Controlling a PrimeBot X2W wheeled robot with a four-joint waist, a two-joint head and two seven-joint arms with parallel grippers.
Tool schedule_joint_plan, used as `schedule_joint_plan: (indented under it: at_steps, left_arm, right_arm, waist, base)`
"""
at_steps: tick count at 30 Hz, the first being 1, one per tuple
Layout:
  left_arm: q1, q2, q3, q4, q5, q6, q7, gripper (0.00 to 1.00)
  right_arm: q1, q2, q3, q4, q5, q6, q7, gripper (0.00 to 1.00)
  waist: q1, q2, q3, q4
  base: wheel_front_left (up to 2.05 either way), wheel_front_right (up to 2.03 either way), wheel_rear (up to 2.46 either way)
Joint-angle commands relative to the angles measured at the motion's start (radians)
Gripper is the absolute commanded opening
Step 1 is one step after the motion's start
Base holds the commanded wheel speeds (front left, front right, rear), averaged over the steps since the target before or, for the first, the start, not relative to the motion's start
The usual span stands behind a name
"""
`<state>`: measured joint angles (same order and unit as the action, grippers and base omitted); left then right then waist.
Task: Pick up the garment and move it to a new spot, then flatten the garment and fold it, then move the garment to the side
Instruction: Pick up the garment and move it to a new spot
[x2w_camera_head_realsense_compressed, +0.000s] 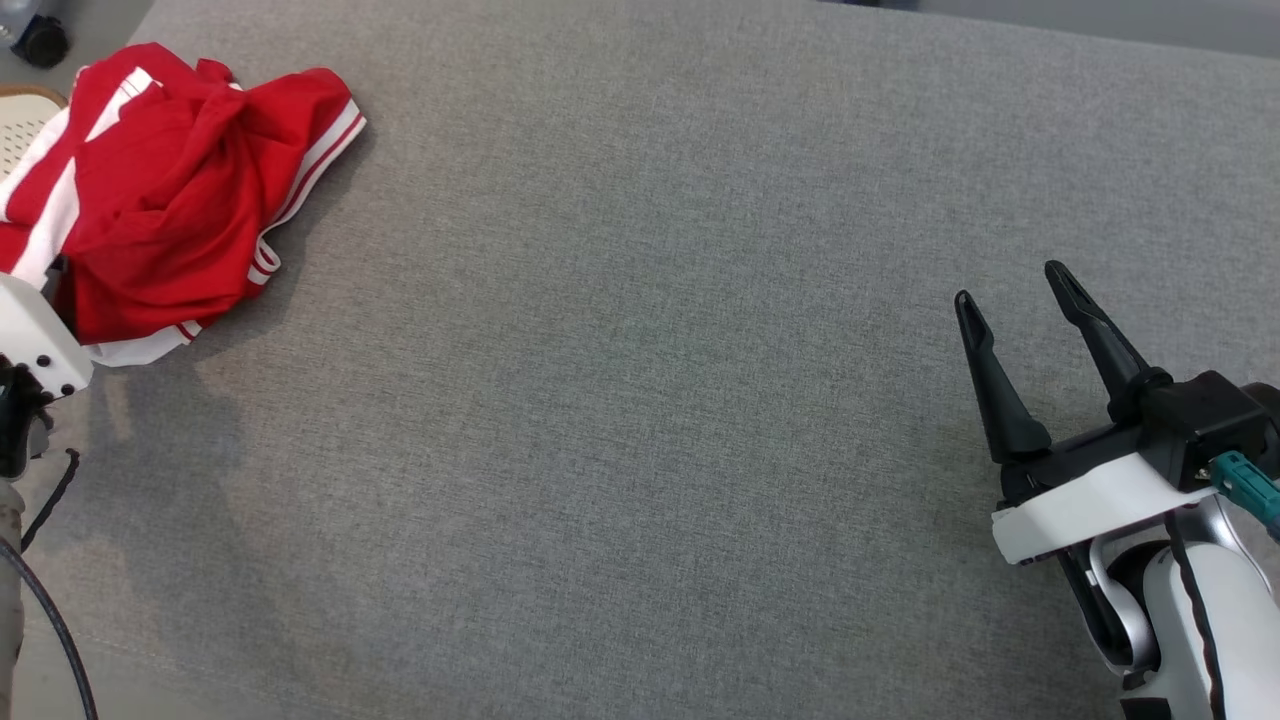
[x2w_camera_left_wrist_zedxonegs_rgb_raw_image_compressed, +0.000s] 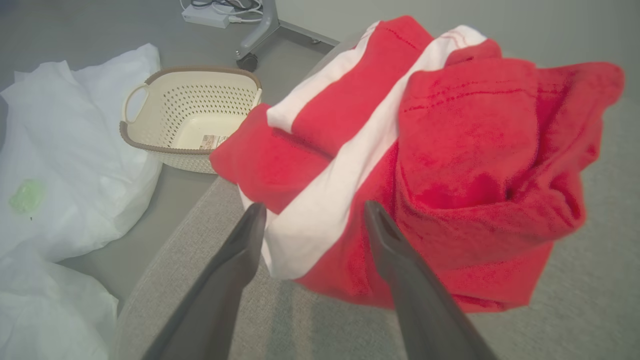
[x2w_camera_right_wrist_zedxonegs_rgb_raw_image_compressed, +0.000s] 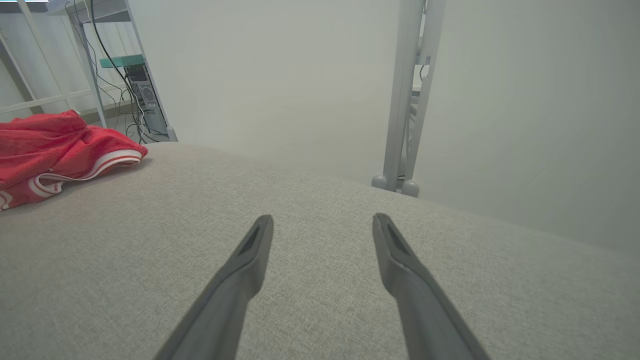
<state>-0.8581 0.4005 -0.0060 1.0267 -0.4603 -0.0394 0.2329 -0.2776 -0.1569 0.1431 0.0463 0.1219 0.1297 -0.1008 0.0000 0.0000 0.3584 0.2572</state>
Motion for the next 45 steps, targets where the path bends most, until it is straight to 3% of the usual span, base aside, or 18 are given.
schedule_joint_plan:
  at_steps: [1,4,5,6,7,15,28,36,42,45]
  left_arm:
    - [-0.020,0.007,0.002,0.014,0.001,0.008,-0.013,1.00]
    - [-0.032,0.010,0.008,0.058,-0.009,0.015,-0.029,1.00]
    - [-0.035,0.012,0.007,0.071,-0.008,0.011,-0.031,0.78]
    - [-0.039,0.013,0.007,0.078,-0.009,0.009,-0.042,0.26]
    - [-0.046,0.015,0.009,0.085,-0.010,0.016,-0.057,0.00]
    - [-0.089,0.036,0.011,0.103,0.012,0.075,-0.208,0.00]
    - [-0.086,-0.001,-0.033,-0.009,0.046,0.070,-0.434,0.00]
    - [0.057,-0.060,-0.098,-0.182,0.084,0.086,-0.451,0.00]
    - [0.219,-0.112,-0.161,-0.417,0.104,0.112,-0.392,0.00]
    - [0.336,-0.139,-0.203,-0.589,0.120,0.144,-0.339,0.00]
  right_arm:
    - [-0.011,-0.005,-0.001,-0.006,0.003,0.002,0.003,1.00]
    - [-0.016,-0.005,-0.005,-0.006,0.004,0.002,0.002,1.00]
    - [-0.018,-0.004,-0.003,-0.005,0.004,0.002,0.001,1.00]
    - [-0.020,-0.003,-0.003,-0.003,0.002,0.002,0.000,1.00]
    - [-0.022,-0.003,-0.003,-0.002,0.001,0.002,-0.001,1.00]
    - [-0.011,0.008,-0.009,0.028,0.016,0.002,-0.017,1.00]
    - [0.059,0.044,-0.022,0.076,0.029,0.002,-0.062,1.00]
    - [0.119,0.067,-0.045,0.073,0.002,0.002,-0.073,1.00]
    - [0.154,0.081,-0.069,0.044,-0.006,0.002,-0.063,1.00]
    - [0.165,0.088,-0.074,0.023,0.000,0.002,-0.055,1.00]
  waist:
    - [0.0000,0.0000,0.021,-0.010]
    - [0.0000,0.0000,0.036,-0.008]
    - [0.0000,0.0000,0.041,-0.007]
    - [0.0000,0.0000,0.044,-0.007]
    - [0.0000,0.0000,0.047,-0.006]
    - [0.0000,0.0000,0.015,0.011]
    - [0.0000,0.0000,-0.162,0.031]
    - [0.0000,0.0000,-0.249,0.007]
    - [0.0000,0.0000,-0.271,-0.041]
    - [0.0000,0.0000,-0.270,-0.105]
  base:
    - [0.00,0.00,0.00]
    - [0.00,0.00,0.00]
    - [0.00,0.00,0.00]
    - [0.00,0.00,0.00]
    - [0.00,0.00,0.00]
    - [0.00,0.00,0.00]
    - [0.00,0.00,0.00]
    - [0.00,0.00,0.00]
    - [0.00,0.00,0.00]
    - [0.00,0.00,0.00]
